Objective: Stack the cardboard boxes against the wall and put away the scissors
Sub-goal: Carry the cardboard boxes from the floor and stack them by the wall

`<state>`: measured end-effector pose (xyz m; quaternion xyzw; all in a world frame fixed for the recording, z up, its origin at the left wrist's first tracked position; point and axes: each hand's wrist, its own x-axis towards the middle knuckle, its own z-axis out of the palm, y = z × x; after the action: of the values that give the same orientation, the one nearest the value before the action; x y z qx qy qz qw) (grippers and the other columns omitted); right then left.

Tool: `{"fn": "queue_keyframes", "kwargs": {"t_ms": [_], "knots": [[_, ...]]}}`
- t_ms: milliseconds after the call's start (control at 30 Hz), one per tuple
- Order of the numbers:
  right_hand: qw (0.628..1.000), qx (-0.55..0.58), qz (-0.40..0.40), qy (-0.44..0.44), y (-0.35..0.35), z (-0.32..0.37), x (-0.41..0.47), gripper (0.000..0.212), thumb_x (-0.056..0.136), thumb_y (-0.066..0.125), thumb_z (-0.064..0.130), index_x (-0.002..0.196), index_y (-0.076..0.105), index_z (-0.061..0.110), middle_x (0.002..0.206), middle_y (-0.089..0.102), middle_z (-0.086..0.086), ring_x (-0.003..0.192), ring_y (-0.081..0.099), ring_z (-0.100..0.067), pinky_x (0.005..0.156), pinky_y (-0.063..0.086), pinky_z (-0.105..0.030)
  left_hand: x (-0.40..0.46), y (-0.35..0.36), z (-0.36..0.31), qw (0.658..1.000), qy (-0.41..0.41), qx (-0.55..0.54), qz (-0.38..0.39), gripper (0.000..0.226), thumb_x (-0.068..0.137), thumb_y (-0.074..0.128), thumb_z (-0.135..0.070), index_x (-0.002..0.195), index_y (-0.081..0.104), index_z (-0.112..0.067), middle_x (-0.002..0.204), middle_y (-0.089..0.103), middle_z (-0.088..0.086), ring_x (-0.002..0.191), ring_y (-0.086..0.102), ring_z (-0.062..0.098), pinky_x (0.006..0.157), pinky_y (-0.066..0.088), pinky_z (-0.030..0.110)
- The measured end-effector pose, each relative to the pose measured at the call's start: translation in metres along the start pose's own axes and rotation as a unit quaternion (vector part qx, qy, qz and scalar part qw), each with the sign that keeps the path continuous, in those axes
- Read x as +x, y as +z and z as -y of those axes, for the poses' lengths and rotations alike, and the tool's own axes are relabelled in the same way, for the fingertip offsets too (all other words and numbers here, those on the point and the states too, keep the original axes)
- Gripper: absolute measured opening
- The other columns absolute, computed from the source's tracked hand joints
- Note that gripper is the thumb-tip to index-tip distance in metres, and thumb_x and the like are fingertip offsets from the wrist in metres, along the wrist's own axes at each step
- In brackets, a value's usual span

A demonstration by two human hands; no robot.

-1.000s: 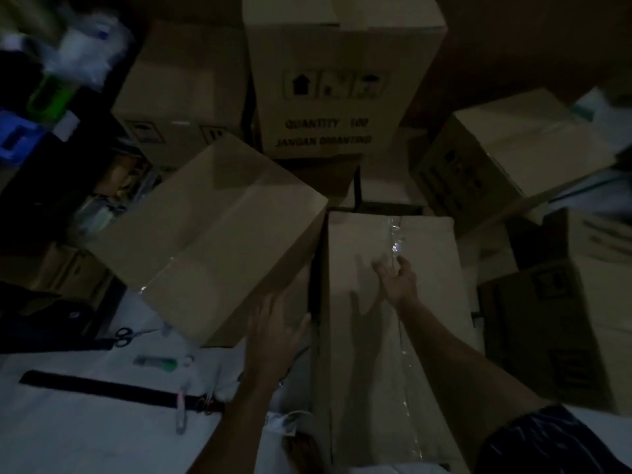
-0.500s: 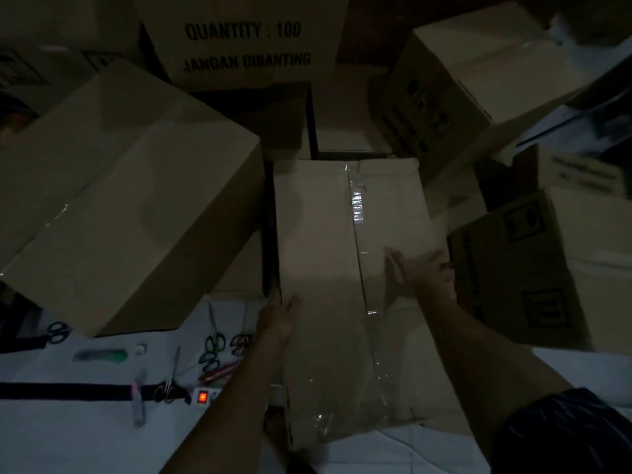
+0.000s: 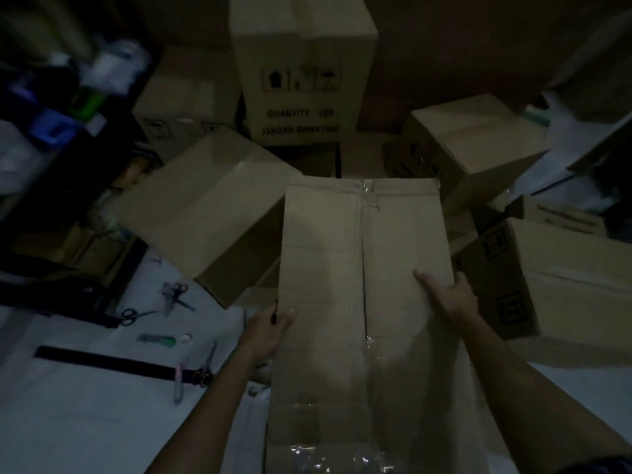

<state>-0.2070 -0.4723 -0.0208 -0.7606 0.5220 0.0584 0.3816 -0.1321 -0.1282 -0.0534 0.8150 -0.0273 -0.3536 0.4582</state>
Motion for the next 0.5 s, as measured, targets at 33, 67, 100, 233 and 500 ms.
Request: {"fn": "queue_keyframes", "kwargs": {"t_ms": [33,67,100,233,500], "knots": [[1.000,0.005,0.016,-0.016,-0.012,0.002,-0.019,0.103,0.067,0.071,0.076,0.144,0.041,0.015,0.145,0.048,-0.016,0.130,0.046,-0.041,0.109,0.040,-0.053,-0.023,-0.007,-0.004,1.000,0.007,0.011,-0.005,0.038,0.098,0.049,-0.041,0.127,0.060,-0.019,0.118,0.065,-0.002,0.102,0.061,0.014,0.082,0.049,0.022],[0.999,0.006,0.031,-0.027,-0.023,0.002,-0.036,0.106,0.064,0.071,0.078,0.144,0.041,0.016,0.144,0.049,-0.015,0.129,0.048,-0.041,0.108,0.041,-0.053,-0.045,-0.014,-0.008,1.000,0.014,0.022,-0.007,0.038,0.098,0.049,-0.040,0.127,0.060,-0.018,0.120,0.065,-0.001,0.103,0.061,0.014,0.083,0.050,0.022],[0.998,0.000,0.043,-0.037,-0.034,0.001,-0.052,0.110,0.061,0.070,0.081,0.145,0.039,0.017,0.144,0.049,-0.014,0.128,0.049,-0.041,0.107,0.041,-0.054,-0.064,-0.020,-0.011,0.999,0.023,0.029,-0.009,0.037,0.098,0.049,-0.039,0.127,0.060,-0.018,0.121,0.065,0.000,0.104,0.061,0.015,0.085,0.051,0.023],[0.995,-0.019,0.064,-0.068,-0.068,-0.013,-0.118,0.131,0.040,0.064,0.095,0.142,0.048,0.014,0.139,0.054,-0.015,0.123,0.053,-0.041,0.103,0.045,-0.057,-0.157,-0.039,-0.019,0.995,0.058,0.070,-0.045,0.047,0.096,0.048,-0.049,0.131,0.057,-0.019,0.127,0.061,-0.002,0.113,0.058,0.017,0.087,0.047,0.022],[0.989,0.005,0.118,-0.086,-0.061,-0.027,-0.272,0.105,0.068,0.078,0.063,0.144,0.040,0.002,0.145,0.046,-0.021,0.129,0.046,-0.044,0.108,0.041,-0.052,-0.374,-0.033,0.067,0.959,-0.136,0.048,-0.243,0.086,0.076,0.043,-0.083,0.143,0.041,-0.030,0.145,0.048,0.000,0.127,0.049,0.027,0.107,0.038,0.047]]}}
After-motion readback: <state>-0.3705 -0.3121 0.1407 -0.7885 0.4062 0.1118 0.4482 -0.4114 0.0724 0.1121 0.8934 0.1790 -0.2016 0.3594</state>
